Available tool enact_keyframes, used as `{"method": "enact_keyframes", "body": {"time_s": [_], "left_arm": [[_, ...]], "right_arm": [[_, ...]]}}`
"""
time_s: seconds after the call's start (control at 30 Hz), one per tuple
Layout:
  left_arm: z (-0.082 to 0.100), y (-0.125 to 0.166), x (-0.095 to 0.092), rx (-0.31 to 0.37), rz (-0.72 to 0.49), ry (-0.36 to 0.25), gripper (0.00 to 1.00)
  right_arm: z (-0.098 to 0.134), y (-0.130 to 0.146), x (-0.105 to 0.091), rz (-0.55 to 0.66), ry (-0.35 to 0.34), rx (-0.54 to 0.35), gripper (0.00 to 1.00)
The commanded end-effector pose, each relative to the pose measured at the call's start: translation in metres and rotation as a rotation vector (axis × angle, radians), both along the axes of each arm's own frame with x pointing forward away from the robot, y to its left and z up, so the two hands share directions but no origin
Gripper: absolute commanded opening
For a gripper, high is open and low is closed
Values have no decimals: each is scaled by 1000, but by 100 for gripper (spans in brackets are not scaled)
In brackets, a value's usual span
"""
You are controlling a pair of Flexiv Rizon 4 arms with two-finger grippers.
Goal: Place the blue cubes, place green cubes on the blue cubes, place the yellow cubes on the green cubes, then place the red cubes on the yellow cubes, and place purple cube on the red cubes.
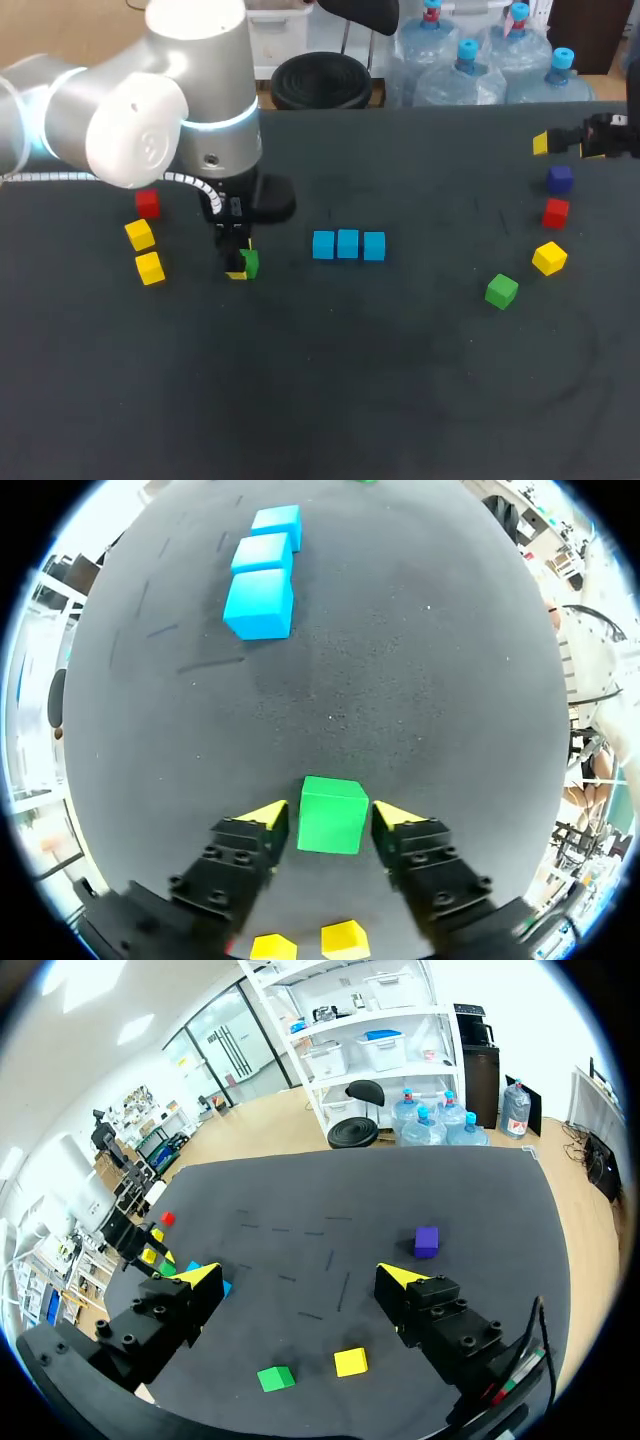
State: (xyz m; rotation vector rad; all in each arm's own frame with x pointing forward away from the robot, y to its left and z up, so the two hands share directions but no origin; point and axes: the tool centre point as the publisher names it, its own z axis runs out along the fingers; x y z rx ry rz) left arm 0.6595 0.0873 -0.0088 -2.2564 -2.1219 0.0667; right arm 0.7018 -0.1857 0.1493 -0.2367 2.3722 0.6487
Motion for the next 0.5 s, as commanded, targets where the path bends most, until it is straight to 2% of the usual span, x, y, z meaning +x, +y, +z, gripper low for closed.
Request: {"method": "enact_keyframes", "body": {"time_s": [0.03, 0.07, 0.5], "left_arm": [[-2, 0, 4, 4, 0, 6, 5], [-3, 0, 4, 4, 1, 6, 0], [3, 1, 3, 17, 22, 24, 0]], "right_arm": [[0, 0, -1, -1, 0, -2, 100], [0, 0, -1, -1, 0, -2, 100], [0, 0, -1, -1, 0, -2, 100]]}}
